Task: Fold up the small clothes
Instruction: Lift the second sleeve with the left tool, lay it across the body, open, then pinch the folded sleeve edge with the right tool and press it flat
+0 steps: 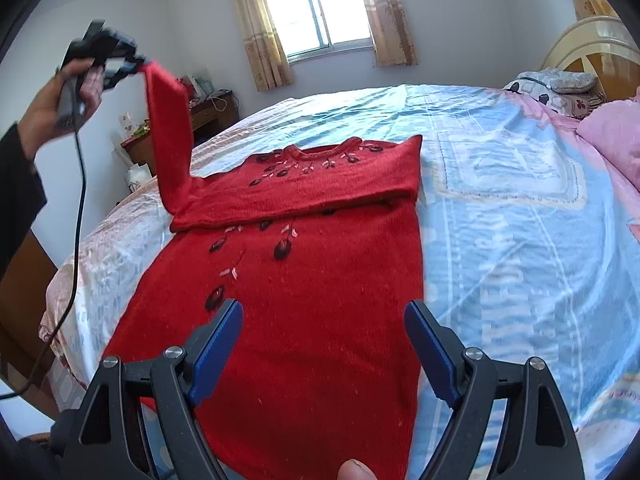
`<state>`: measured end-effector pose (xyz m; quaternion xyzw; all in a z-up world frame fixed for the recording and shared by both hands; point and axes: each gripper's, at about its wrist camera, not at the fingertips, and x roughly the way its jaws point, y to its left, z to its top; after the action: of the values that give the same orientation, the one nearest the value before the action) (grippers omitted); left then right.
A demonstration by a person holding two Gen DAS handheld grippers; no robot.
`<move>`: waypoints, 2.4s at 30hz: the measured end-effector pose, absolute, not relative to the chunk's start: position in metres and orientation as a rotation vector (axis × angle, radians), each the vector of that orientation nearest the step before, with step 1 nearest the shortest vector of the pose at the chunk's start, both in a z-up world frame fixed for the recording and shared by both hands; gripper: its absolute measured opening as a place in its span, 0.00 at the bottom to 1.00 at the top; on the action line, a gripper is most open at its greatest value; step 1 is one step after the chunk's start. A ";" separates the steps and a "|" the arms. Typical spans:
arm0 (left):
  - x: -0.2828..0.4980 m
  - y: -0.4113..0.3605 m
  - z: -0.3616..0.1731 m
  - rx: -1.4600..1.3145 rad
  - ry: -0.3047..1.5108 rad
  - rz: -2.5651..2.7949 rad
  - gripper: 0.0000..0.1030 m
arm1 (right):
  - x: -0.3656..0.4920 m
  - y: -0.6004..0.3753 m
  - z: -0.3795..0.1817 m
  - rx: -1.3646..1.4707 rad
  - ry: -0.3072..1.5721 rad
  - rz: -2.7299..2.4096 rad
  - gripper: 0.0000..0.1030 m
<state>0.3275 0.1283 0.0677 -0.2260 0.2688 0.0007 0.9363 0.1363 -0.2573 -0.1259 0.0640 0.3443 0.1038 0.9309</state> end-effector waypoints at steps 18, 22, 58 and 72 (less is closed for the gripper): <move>0.348 -0.019 0.026 -0.347 0.635 -0.170 0.11 | 0.134 -0.262 -0.153 0.175 0.772 0.243 0.81; 0.346 -0.057 -0.005 -0.285 0.676 -0.195 0.11 | 0.132 -0.258 -0.157 0.166 0.779 0.255 0.81; 0.290 0.092 -0.170 0.066 0.840 0.191 0.91 | 0.301 -0.271 -0.109 0.228 0.764 0.169 0.55; 0.295 0.110 -0.179 -0.045 0.880 0.158 0.98 | 0.311 -0.253 -0.127 0.046 0.741 0.012 0.00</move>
<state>0.2947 0.1101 -0.1785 -0.0215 0.4254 0.0762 0.9015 0.3112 -0.2527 -0.1275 0.0227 0.3622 0.0059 0.9318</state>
